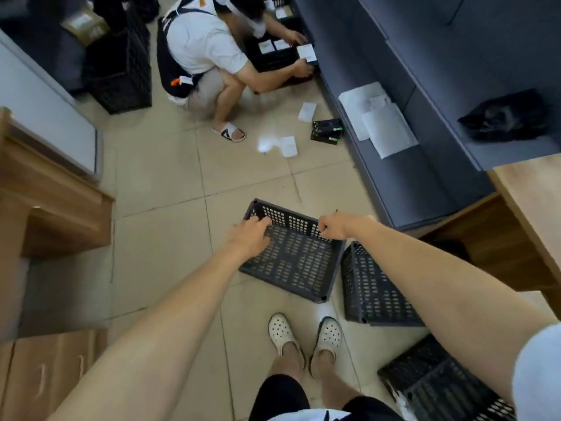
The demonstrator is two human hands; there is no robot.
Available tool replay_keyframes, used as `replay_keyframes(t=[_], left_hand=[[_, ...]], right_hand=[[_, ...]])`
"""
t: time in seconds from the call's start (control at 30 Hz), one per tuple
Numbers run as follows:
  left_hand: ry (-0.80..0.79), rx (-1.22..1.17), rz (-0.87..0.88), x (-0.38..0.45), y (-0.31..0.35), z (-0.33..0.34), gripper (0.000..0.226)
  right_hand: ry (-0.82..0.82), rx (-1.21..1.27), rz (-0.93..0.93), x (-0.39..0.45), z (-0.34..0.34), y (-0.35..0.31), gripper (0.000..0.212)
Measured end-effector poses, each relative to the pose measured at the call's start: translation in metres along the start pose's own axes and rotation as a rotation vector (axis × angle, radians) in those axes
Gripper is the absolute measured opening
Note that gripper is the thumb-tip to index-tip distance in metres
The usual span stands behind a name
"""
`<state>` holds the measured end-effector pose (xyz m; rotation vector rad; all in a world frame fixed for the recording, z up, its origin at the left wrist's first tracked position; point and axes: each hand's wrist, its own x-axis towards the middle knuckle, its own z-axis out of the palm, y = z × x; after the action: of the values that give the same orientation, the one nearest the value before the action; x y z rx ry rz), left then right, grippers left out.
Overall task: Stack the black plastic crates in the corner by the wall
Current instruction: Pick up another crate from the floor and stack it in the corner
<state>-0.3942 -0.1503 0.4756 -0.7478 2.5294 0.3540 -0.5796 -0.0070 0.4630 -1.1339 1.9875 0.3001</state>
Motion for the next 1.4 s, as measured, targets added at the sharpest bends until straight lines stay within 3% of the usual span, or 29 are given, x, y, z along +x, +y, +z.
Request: replay_keyframes(t=[0.27,0.47,0.6,0.93,1.17,1.4], left_hand=[[-0.079,-0.021,-0.145,0.023,-0.069,0.025,0.044],[-0.112,-0.048,-0.173,0.048,-0.093,0.043,0.047],[-0.169,-0.068,-0.196,0.063,-0.092,0.062,0.047],[-0.183,-0.46,-0.481,0.113,-0.071,0.164,0.044],[-0.24,-0.724,-0.723,0.138,-0.044,0.267,0.052],[-0.374,-0.86,-0.796,0.144,-0.021,0.347,0.057]], right_hand=[[-0.1,-0.073,-0.083,0.057,-0.021,-0.038,0.03],[0.002,-0.031,-0.107,0.105,-0.041,-0.061,0.032],[-0.053,-0.064,-0.148,0.136,-0.028,-0.064,0.029],[-0.155,-0.189,-0.093,0.236,0.009,0.021,0.032],[-0.124,-0.148,-0.015,0.316,0.07,0.08,0.042],[-0.104,-0.06,0.054,0.366,0.122,0.116,0.057]])
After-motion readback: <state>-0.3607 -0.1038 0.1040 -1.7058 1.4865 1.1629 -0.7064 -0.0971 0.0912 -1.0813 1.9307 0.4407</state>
